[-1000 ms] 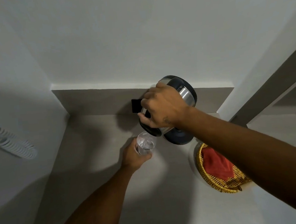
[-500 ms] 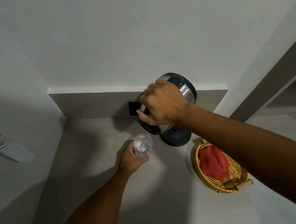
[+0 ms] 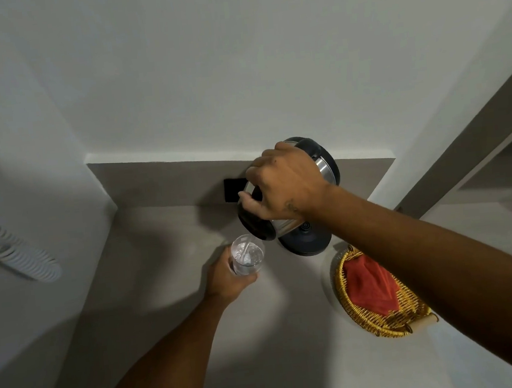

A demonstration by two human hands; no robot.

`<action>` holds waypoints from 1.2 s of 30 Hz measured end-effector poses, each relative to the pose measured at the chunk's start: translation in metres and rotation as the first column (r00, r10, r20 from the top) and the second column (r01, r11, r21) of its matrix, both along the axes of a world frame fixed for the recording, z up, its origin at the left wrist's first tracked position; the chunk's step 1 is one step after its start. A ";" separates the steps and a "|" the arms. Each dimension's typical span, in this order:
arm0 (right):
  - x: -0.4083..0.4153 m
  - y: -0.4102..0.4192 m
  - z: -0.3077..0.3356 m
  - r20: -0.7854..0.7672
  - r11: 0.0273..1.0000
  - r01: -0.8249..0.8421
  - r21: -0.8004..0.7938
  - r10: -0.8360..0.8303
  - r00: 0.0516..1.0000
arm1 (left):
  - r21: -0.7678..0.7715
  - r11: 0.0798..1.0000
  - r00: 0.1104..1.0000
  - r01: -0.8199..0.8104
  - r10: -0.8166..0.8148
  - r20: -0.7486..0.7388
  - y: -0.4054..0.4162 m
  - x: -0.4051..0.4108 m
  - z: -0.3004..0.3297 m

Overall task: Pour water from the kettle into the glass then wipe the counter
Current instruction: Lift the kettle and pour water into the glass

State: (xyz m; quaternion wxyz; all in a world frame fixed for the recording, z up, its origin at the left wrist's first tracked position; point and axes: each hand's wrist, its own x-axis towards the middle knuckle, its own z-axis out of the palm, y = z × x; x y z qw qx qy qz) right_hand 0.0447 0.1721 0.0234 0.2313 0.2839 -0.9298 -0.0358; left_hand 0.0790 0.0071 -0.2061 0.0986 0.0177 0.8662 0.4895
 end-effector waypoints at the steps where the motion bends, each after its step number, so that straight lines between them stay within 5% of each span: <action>1: 0.000 0.001 -0.003 0.010 1.000 0.017 -0.016 -0.017 1.000 | -0.008 1.000 1.000 -0.001 0.001 -0.004 0.000 0.000 0.000; 11: 0.006 0.028 -0.045 0.184 0.888 0.261 -0.377 -0.205 0.961 | 0.058 0.998 1.000 -0.015 0.014 0.028 0.000 -0.002 -0.004; 17: 0.018 0.089 -0.079 0.403 0.436 0.534 -0.725 -0.360 0.841 | 0.068 0.998 1.000 0.007 -0.006 -0.022 0.004 0.005 -0.006; 21: -0.008 0.139 -0.099 0.513 0.053 0.582 -0.811 -0.412 0.753 | 0.097 0.995 0.998 0.020 -0.014 -0.057 0.016 -0.023 0.008; 25: -0.003 0.149 -0.129 0.597 -0.171 0.585 -0.793 -0.407 0.691 | 0.040 0.999 0.996 0.011 -0.007 -0.090 0.002 -0.010 -0.001; 30: 0.000 0.165 -0.149 0.654 -0.329 0.565 -0.756 -0.370 0.659 | 0.048 0.999 0.995 0.018 -0.014 -0.100 -0.002 -0.006 -0.010; 36: 0.006 0.172 -0.154 0.655 -0.332 0.566 -0.755 -0.329 0.681 | 0.021 0.999 0.994 0.031 -0.028 -0.105 -0.002 -0.007 -0.012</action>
